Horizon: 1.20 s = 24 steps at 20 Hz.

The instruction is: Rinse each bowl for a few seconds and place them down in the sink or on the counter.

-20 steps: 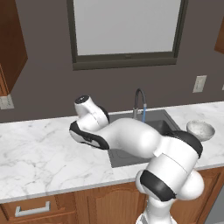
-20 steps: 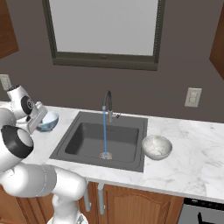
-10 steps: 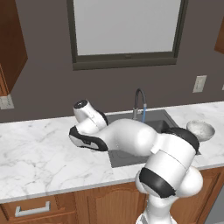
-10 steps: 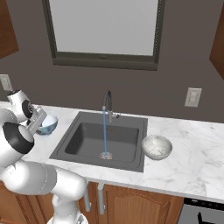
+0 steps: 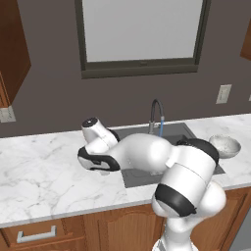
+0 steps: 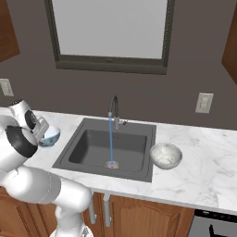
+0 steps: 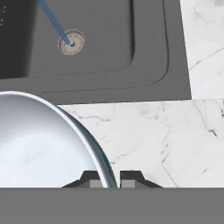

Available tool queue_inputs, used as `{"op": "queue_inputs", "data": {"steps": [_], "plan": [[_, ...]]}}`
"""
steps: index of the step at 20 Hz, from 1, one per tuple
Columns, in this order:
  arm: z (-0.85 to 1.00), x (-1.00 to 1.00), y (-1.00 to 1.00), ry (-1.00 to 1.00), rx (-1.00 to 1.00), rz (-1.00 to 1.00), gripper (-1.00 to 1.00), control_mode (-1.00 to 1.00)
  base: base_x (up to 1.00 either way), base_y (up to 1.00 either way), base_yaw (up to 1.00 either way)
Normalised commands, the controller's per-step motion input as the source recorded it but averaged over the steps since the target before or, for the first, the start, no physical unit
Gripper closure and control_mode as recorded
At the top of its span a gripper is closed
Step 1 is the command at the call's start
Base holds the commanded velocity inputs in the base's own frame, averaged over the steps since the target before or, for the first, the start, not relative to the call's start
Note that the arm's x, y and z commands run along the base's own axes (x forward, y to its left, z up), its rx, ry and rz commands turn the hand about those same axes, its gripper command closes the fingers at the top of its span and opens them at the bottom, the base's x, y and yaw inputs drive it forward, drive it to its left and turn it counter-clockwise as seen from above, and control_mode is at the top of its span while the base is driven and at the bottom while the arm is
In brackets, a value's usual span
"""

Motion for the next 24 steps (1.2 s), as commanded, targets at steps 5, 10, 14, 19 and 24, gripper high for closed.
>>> {"op": "queue_inputs", "data": {"steps": [5, 10, 14, 19, 24], "plan": [[-0.19, 0.0, 0.08, 0.02, 0.0, 0.0, 1.0, -1.0, 0.0, 0.0, 0.0], [-0.19, 0.0, 0.09, 0.01, 0.0, 0.0, 1.0, -1.0, 0.0, 0.0, 0.0], [-0.2, 0.0, 0.09, 0.01, 0.0, 0.0, 1.0, -1.0, 0.0, 0.0, 0.0], [-0.15, 0.01, 0.12, 0.01, 0.0, 0.0, -1.0, -1.0, 0.0, 0.0, 0.0], [0.01, 0.0, 0.04, -0.02, 0.0, -0.02, -1.0, -1.0, 0.0, 0.0, 0.0]]}}
